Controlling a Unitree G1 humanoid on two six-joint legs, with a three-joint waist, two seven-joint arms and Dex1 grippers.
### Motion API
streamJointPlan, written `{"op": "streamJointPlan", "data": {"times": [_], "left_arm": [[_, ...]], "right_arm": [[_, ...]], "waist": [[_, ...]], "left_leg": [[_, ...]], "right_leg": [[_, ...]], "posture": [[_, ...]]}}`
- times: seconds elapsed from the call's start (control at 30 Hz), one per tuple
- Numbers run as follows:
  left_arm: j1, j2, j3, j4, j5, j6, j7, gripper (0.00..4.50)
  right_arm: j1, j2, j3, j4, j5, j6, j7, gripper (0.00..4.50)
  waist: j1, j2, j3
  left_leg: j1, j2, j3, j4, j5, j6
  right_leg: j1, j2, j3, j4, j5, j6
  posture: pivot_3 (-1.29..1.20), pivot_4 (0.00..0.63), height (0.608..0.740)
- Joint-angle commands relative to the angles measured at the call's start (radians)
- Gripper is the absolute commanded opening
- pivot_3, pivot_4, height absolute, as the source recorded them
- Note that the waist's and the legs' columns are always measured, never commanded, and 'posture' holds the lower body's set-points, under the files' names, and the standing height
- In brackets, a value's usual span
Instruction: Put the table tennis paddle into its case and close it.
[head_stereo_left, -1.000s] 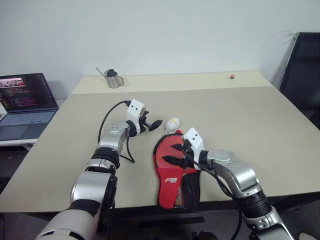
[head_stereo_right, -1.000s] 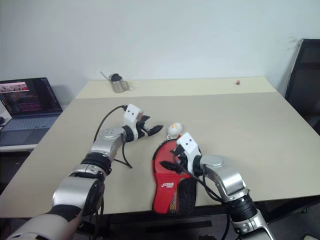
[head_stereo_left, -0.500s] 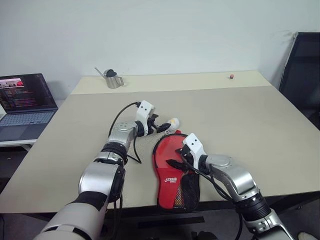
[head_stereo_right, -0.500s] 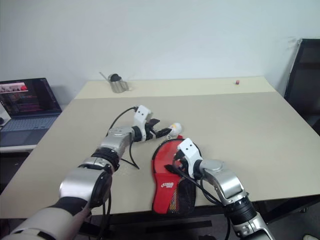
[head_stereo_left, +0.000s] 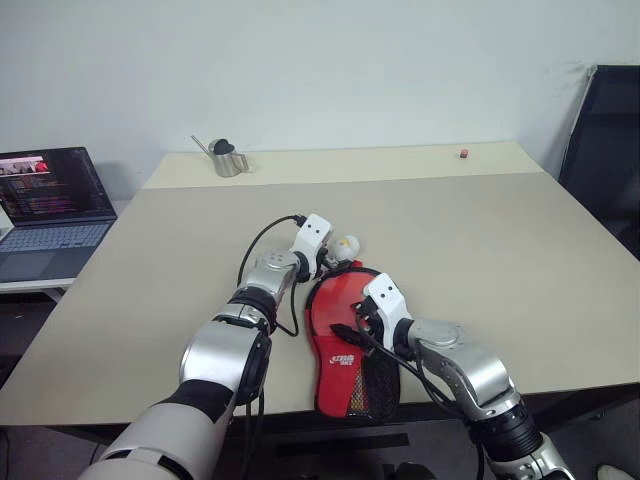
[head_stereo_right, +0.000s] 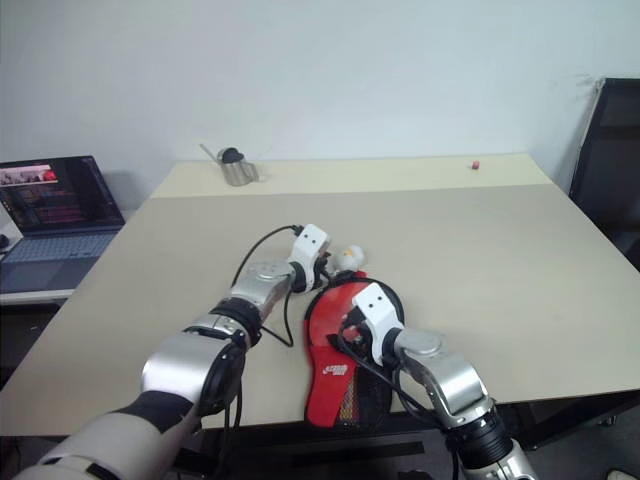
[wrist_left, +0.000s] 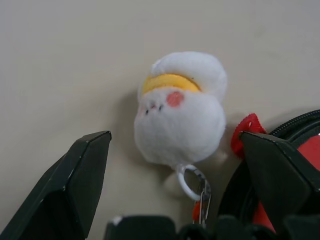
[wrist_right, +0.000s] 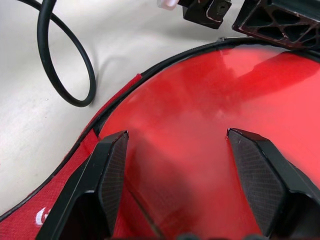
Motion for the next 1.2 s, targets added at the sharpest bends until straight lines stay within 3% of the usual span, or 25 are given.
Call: {"op": "streamJointPlan", "data": {"times": [0.03, 0.07, 0.13, 0.5, 0.8, 1.2], "left_arm": [[-0.013, -0.017, -0.010, 0.012, 0.030, 0.014, 0.035, 4.50], [-0.013, -0.020, -0.009, 0.013, 0.034, 0.017, 0.046, 4.50], [-0.013, -0.030, -0.006, 0.014, 0.038, 0.021, 0.061, 3.93], [-0.012, -0.068, -0.007, 0.017, 0.073, 0.025, 0.101, 0.13], [-0.082, -0.139, -0.057, 0.015, 0.143, -0.093, 0.144, 0.03], [-0.092, -0.260, -0.231, 0.021, 0.304, -0.263, 0.135, 0.03]], "right_arm": [[0.026, 0.016, -0.002, -0.059, 0.002, 0.014, -0.037, 3.41], [0.033, 0.017, -0.002, -0.068, 0.002, 0.020, -0.047, 3.41], [0.046, 0.019, -0.002, -0.081, 0.004, 0.026, -0.061, 3.46], [0.087, 0.021, -0.005, -0.134, 0.009, 0.057, -0.108, 3.46], [0.133, 0.036, 0.029, -0.163, 0.011, 0.084, -0.143, 3.46], [0.176, 0.064, 0.059, -0.177, 0.018, 0.100, -0.186, 3.46]], "waist": [[0.000, 0.000, 0.000], [0.001, 0.000, 0.000], [0.001, -0.001, 0.000], [0.003, -0.002, -0.001], [0.016, -0.002, -0.001], [0.025, -0.002, -0.002]], "left_leg": [[0.000, 0.000, 0.000, 0.000, 0.000, 0.000], [0.001, 0.000, 0.000, 0.000, 0.000, 0.000], [0.001, 0.000, 0.000, 0.000, 0.000, 0.001], [0.003, 0.000, -0.001, 0.001, -0.001, 0.002], [0.002, -0.001, -0.001, 0.001, -0.001, 0.002], [0.002, -0.001, 0.000, 0.001, -0.001, 0.002]], "right_leg": [[0.000, 0.000, 0.000, 0.000, 0.000, 0.000], [0.001, 0.000, 0.000, 0.000, 0.000, 0.000], [0.002, 0.000, 0.000, 0.000, 0.000, 0.000], [0.003, 0.000, -0.001, 0.000, 0.000, 0.000], [0.004, 0.000, -0.001, 0.000, 0.000, 0.001], [0.005, -0.001, -0.003, -0.001, 0.000, 0.001]], "posture": [[0.00, 0.150, 0.740], [0.00, 0.150, 0.740], [0.00, 0.150, 0.740], [0.00, 0.150, 0.740], [0.00, 0.150, 0.740], [0.00, 0.150, 0.740]]}}
